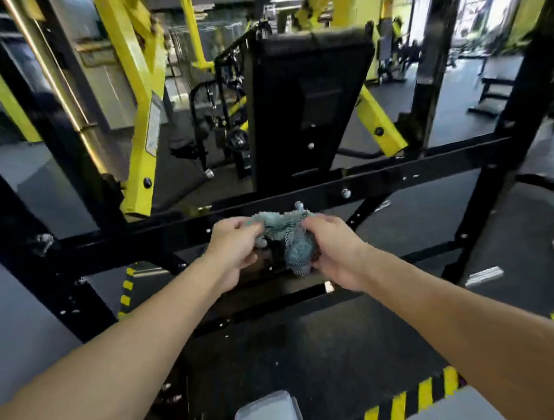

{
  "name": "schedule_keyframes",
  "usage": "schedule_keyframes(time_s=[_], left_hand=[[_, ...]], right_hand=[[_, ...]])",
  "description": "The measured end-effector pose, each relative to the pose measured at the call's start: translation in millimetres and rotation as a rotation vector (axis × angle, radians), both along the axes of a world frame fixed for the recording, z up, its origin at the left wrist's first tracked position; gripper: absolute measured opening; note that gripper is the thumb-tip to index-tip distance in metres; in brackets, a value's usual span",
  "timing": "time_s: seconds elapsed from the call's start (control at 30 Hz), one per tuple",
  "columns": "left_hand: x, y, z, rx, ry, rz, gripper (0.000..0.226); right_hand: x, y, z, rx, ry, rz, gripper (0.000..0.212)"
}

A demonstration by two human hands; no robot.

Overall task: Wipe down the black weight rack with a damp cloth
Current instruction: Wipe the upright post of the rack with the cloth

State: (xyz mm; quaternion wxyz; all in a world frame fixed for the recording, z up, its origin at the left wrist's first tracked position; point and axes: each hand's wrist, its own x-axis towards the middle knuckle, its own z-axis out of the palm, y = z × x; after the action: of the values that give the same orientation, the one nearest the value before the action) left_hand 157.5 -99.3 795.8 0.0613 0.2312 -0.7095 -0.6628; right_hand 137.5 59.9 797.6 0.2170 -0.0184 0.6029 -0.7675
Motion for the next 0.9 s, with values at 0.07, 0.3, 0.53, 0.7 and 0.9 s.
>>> schedule_keyframes(time_s=[0.07, 0.3, 0.53, 0.7, 0.9], left_hand=[[-2, -4, 32, -0.031, 0.046, 0.104, 0.003], [14, -19, 128, 0.425, -0.281, -0.206, 0.057], [26, -60, 184, 0.464, -0.053, -0.398, 0.052], [35, -89, 208, 0.359, 0.124, -0.386, 0.017], [33, -112, 225, 0.299, 0.328, -0.348, 0.021]], right_hand=[[1, 3, 39, -0.069, 0.042, -0.032, 0.02], [7, -34, 143, -0.086, 0.186, -0.008, 0.041], [25, -84, 193, 0.075, 0.351, 0.054, 0.017], [29, -117, 212, 0.375, 0.525, -0.126, 0.009], [31, -145, 240, 0.323, 0.514, -0.165, 0.028]])
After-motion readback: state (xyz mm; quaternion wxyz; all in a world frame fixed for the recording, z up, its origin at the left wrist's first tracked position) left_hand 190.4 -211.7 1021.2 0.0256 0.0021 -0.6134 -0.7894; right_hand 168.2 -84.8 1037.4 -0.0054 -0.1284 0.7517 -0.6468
